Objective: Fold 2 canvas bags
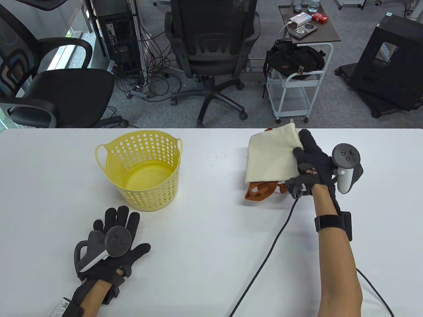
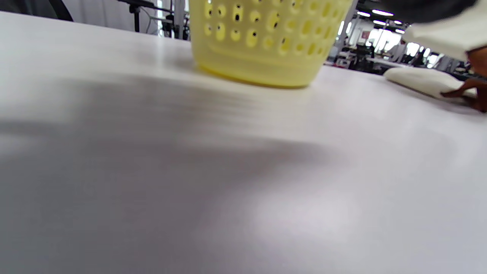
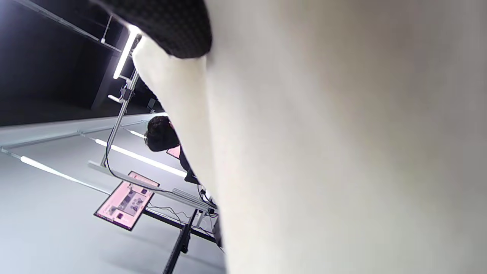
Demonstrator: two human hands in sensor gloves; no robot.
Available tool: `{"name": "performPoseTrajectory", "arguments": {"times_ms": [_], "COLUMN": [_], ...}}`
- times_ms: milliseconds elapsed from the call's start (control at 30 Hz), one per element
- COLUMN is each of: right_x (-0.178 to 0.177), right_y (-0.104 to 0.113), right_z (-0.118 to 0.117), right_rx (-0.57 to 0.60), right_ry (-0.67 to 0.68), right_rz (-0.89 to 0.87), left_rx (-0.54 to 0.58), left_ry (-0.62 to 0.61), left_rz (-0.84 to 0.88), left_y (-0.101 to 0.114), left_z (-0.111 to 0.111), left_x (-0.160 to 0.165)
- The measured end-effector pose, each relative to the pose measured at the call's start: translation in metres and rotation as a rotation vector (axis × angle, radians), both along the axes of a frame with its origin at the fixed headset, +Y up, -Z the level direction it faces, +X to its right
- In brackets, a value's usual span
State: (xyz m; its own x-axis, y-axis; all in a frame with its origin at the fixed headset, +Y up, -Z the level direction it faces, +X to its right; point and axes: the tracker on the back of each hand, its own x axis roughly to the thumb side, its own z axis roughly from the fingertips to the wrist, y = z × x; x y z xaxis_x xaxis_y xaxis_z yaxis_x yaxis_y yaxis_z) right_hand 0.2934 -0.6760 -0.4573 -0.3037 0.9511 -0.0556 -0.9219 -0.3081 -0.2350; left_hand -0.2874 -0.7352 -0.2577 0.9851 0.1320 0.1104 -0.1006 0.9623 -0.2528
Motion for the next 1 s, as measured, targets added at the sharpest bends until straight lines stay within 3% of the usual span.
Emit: {"name": "performPoseTrajectory", "arguments": {"times_ms": [267, 533, 700, 1000], "right_x": [0.026, 0.046, 0.038, 0.017], "right_y": [-0.013, -0.044, -0.052, -0.055], "right_z": [-0.039, -0.046, -0.045, -0.047], "right_rx": [-0.062, -0.229, -0.386, -0.475], "right_ry": [0.013, -0.078, -0.209, -0.293], "right_rz": [-0.038, 0.058, 0.394, 0.75], "left_rx": [-0.015, -0.033, -0.025, -0.028], "left_ry": [0.035, 0.044, 0.061, 0.05], "left_rz": [0.004, 0.0, -0.004, 0.005], "left_y": [-0.004, -0.008, -0.008, -0.01], "left_z": [-0.002, -0.003, -0.003, -0.003], "left_x": [-0.008, -0.01, -0.011, -0.01]}}
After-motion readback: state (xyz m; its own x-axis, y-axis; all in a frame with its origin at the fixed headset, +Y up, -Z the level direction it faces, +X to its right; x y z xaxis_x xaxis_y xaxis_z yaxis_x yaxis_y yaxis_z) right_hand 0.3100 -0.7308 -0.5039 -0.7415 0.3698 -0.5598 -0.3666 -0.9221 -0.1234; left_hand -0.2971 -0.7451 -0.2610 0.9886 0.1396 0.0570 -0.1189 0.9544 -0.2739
